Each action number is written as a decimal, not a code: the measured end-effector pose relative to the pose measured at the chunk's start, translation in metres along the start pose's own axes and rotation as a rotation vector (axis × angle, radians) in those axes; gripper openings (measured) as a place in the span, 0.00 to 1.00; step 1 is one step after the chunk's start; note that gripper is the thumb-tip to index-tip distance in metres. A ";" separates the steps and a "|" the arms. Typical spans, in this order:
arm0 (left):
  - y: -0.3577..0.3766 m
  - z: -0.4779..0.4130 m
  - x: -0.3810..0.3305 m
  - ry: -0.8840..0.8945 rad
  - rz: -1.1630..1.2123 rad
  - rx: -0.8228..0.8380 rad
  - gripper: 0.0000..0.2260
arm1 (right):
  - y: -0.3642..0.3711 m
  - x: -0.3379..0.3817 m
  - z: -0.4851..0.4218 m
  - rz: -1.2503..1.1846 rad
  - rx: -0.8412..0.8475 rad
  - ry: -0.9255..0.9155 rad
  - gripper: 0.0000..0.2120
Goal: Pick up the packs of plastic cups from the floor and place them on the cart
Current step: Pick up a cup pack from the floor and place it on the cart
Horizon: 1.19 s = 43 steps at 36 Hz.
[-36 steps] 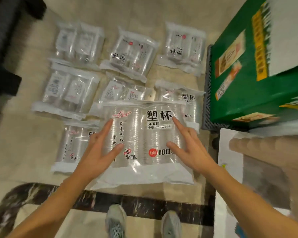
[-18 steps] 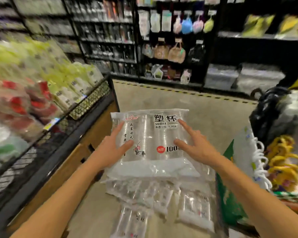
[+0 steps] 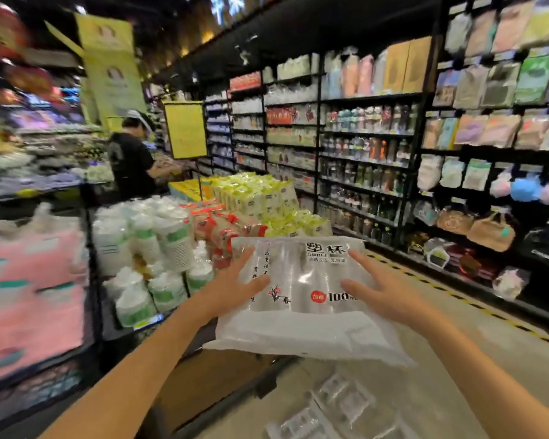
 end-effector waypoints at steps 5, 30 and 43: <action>-0.037 0.054 0.028 -0.091 -0.018 -0.145 0.39 | 0.035 0.042 -0.027 -0.051 0.159 -0.125 0.39; -0.228 0.370 0.200 -0.617 -0.045 -0.790 0.39 | 0.284 0.384 -0.010 -0.042 0.638 -0.751 0.37; -0.336 0.518 0.302 -0.670 0.001 -1.011 0.38 | 0.431 0.586 0.026 0.000 0.714 -0.928 0.35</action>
Point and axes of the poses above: each hand's wrist, its own z-axis away from the middle knuckle, its own y-axis out of the palm, x = y × z, the point moved 5 cm from there along -z, towards the middle knuckle, and after that the axes turned 11 degrees about z, right-handed, at the moved point
